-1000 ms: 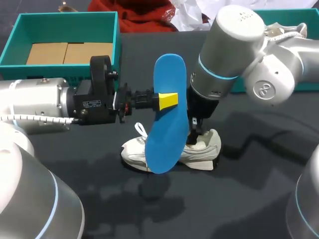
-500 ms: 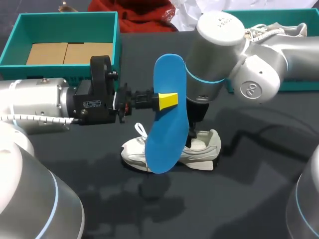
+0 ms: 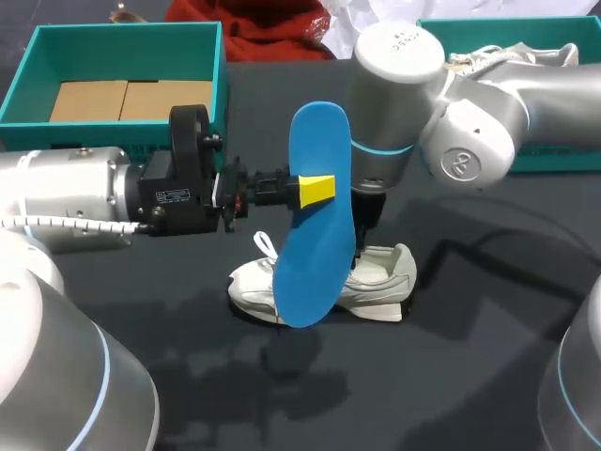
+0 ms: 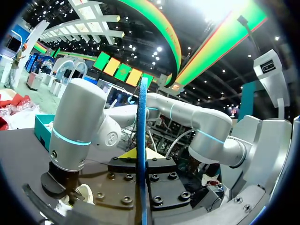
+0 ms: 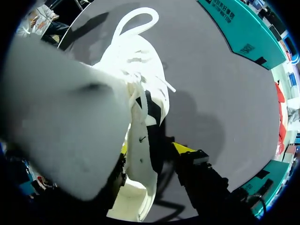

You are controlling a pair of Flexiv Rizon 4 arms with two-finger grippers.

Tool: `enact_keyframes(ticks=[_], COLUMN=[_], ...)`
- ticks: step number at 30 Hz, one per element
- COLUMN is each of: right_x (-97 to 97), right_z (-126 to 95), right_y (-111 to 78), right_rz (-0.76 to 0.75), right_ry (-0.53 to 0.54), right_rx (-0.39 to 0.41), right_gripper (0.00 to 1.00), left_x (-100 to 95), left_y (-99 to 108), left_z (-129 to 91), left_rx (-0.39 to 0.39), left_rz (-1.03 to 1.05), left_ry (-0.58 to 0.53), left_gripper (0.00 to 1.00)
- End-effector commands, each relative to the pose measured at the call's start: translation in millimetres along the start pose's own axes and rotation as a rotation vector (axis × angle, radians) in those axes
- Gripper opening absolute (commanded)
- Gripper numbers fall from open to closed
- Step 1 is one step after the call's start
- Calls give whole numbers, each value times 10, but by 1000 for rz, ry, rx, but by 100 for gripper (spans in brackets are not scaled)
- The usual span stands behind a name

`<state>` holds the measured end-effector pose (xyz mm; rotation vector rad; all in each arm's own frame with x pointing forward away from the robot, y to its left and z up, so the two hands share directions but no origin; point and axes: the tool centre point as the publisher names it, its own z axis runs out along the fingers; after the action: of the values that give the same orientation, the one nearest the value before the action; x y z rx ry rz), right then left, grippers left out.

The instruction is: Take the shoe out of the shoebox, open the shoe tongue, remove and reinsert the insole, then place the shoe into the shoebox

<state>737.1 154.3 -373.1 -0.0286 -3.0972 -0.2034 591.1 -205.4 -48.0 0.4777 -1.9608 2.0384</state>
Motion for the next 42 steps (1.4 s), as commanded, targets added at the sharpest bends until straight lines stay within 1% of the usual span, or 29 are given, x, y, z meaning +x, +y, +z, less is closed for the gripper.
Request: enact_keyframes(ticks=[1, 10, 12, 20, 24, 26, 41, 42], right_x=[-20, 4, 12, 9, 9, 28, 28, 1], right_z=[19, -26, -49, -239, -365, -430, -430, -444], right_y=[51, 30, 15, -157, -296, -336, -336, -320], right_rz=[2, 10, 37, 260, 467, 507, 507, 611], right_ry=[3, 11, 15, -16, -47, -97, -97, -97], right_rx=[20, 52, 55, 84, 79, 130, 130, 156], right_gripper=[0, 0, 0, 0, 0, 0, 0, 0], left_x=[96, 96, 96, 96, 96, 96, 96, 96], left_y=[-26, -26, -26, -26, -26, -26, -26, -26], left_z=[41, 41, 41, 41, 41, 41, 41, 41], left_rx=[8, 8, 8, 8, 8, 8, 8, 8], left_rz=[1, 1, 1, 1, 1, 1, 1, 1], left_ry=[-43, -43, -43, -43, -43, -43, -43, -43], left_gripper=[0, 0, 0, 0, 0, 0, 0, 0])
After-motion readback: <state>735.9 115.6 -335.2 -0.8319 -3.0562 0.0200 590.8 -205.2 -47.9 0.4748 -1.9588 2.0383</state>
